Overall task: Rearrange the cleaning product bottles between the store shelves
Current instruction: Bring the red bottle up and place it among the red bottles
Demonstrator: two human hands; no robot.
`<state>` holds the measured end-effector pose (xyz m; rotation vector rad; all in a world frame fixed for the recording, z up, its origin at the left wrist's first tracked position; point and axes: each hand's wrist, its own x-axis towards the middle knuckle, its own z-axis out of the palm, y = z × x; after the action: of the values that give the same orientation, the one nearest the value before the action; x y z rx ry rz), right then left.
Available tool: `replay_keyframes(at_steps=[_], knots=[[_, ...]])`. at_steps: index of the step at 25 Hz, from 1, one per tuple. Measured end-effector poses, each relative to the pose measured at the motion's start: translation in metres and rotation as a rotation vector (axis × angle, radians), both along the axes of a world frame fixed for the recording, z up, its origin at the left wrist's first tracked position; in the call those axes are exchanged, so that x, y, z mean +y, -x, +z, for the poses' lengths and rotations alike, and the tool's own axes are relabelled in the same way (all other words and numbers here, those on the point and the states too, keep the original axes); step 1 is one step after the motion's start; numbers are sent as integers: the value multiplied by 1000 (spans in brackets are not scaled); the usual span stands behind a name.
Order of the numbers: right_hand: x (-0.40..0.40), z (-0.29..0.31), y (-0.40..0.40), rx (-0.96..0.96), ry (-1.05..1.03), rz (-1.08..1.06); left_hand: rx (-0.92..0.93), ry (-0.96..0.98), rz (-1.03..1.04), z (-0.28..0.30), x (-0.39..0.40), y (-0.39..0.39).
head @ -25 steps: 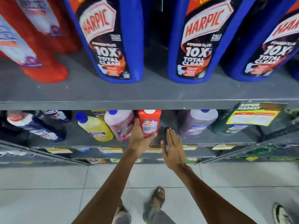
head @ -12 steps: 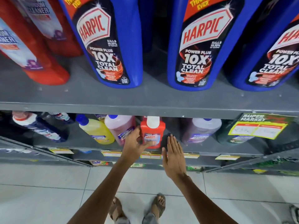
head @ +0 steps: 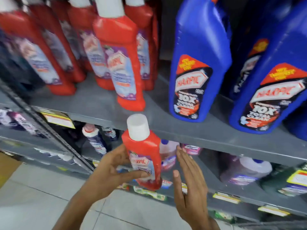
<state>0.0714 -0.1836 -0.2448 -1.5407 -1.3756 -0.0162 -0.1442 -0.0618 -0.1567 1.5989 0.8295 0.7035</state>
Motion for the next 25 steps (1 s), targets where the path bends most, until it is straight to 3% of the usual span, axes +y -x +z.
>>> replay_keyframes(at_steps=[5, 10, 18, 25], knots=[[71, 90, 57, -168, -201, 103, -171, -220, 107, 86, 64, 75], [133, 114, 105, -270, -100, -20, -251, -330, 34, 127, 143, 106], [174, 101, 140, -443, 11, -247, -209, -375, -109, 125, 220, 102], [179, 102, 151, -445, 11, -370, -266, -294, -134, 118, 236, 96]])
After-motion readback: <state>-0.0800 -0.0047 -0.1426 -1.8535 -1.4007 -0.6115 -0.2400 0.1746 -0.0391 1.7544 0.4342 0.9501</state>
